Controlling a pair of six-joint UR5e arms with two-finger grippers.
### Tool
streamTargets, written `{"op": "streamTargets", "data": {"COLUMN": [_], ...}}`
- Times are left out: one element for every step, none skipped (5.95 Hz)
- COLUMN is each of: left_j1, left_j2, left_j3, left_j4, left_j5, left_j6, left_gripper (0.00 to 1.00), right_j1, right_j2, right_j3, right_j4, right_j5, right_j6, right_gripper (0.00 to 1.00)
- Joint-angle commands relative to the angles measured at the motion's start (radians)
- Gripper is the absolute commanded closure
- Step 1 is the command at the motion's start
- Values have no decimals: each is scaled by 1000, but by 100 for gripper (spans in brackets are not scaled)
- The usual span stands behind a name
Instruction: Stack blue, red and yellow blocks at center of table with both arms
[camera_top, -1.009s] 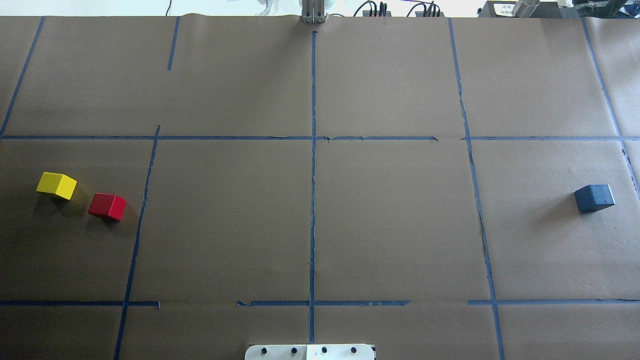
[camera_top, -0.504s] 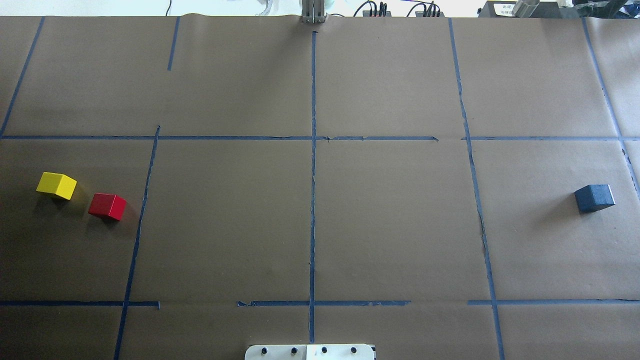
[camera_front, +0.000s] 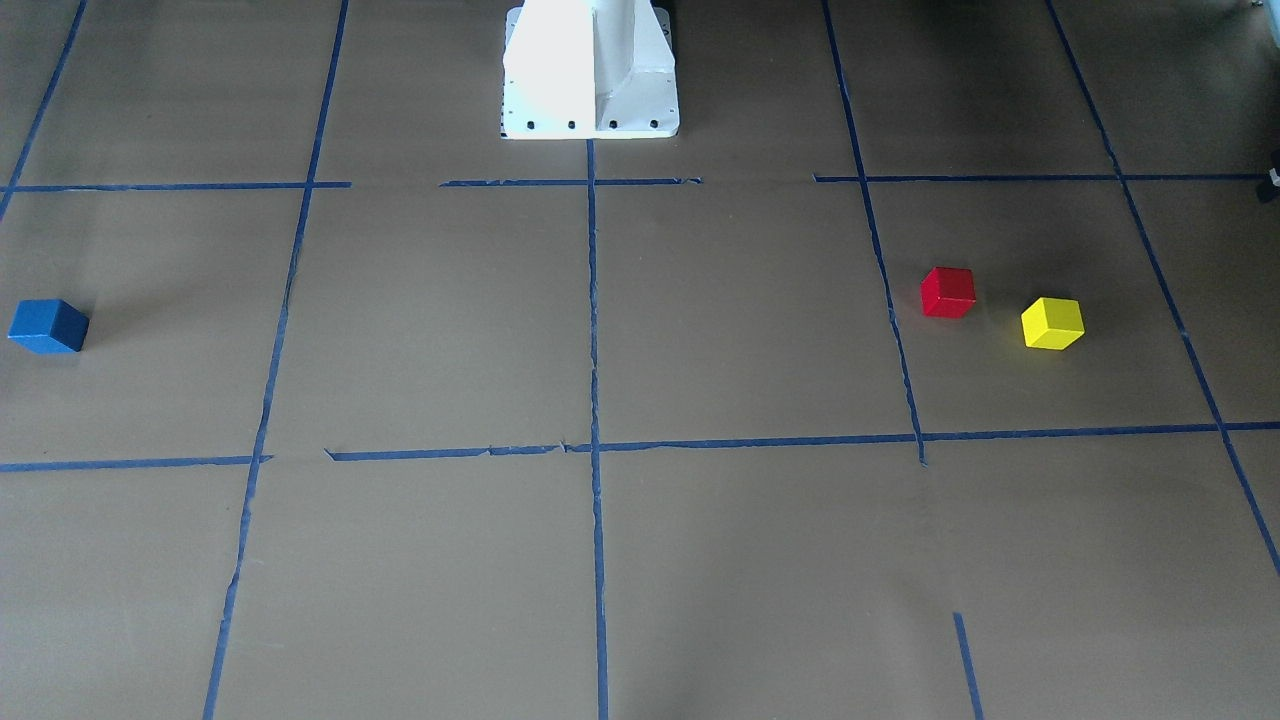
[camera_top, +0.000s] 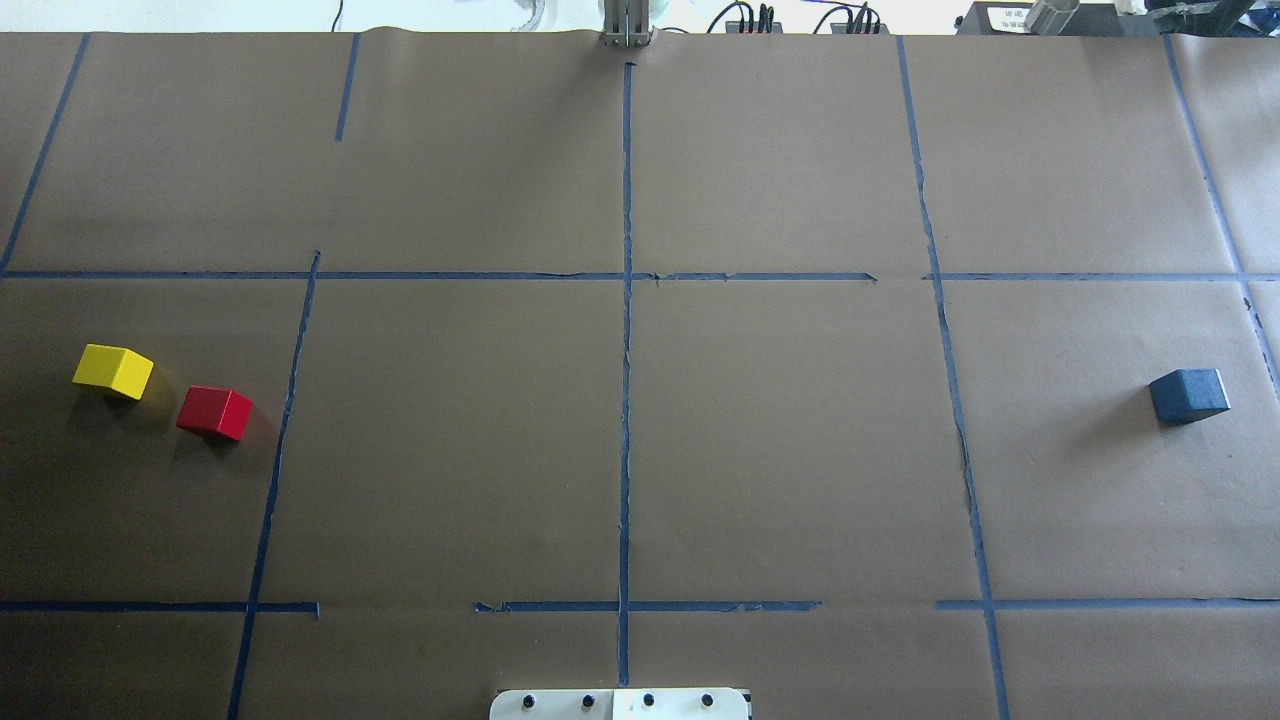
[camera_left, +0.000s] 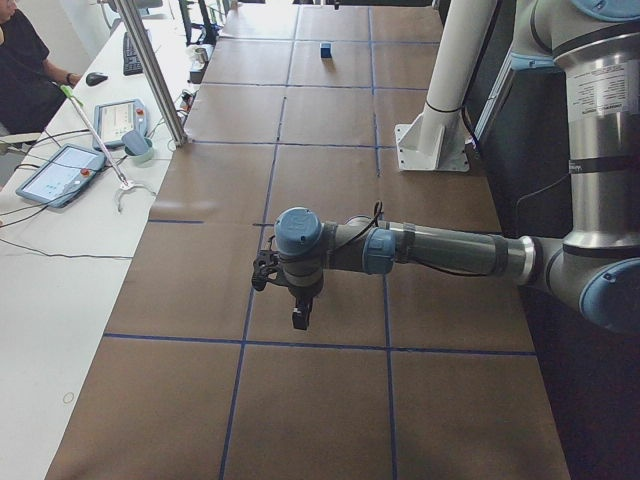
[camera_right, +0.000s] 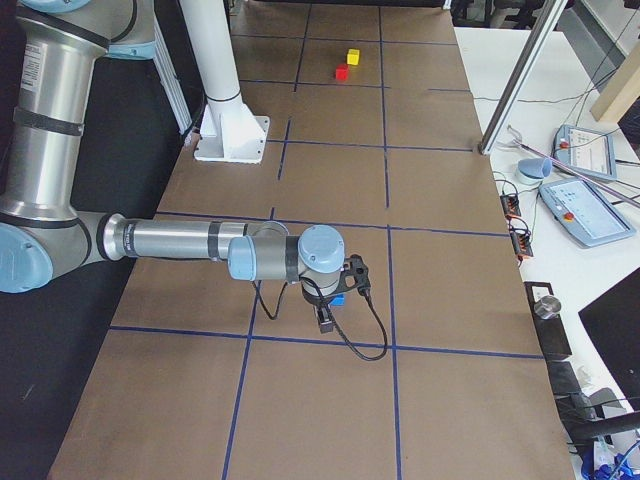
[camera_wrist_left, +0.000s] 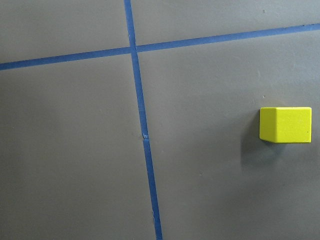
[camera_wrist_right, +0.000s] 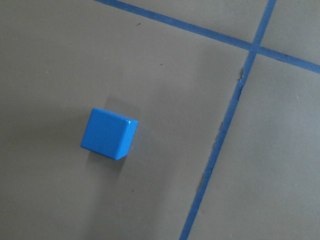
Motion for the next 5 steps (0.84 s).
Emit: {"op": "streamTargets", "data": {"left_j1": [0, 0, 0, 0, 0], "left_j2": [1, 1, -1, -1, -1], "left_j3": [-6, -5, 0, -2, -2], "left_j4": [-1, -1, -1, -1, -2], "left_j5": [-1, -1, -1, -1, -1], "left_j6": [0, 3, 2, 2, 0], "left_gripper": [0, 0, 0, 0, 0], "right_j1": [-146, -223, -281, -346, -375], "right_j2": [78, 124, 132, 132, 126], "right_j3": [-12, -16, -19, -41, -100], "right_j4": [31, 32, 98, 208, 321], "right_j5": [-13, -48, -116, -175, -203], "right_j6": [281, 482, 584, 737, 790], "right_gripper": [0, 0, 0, 1, 1]}}
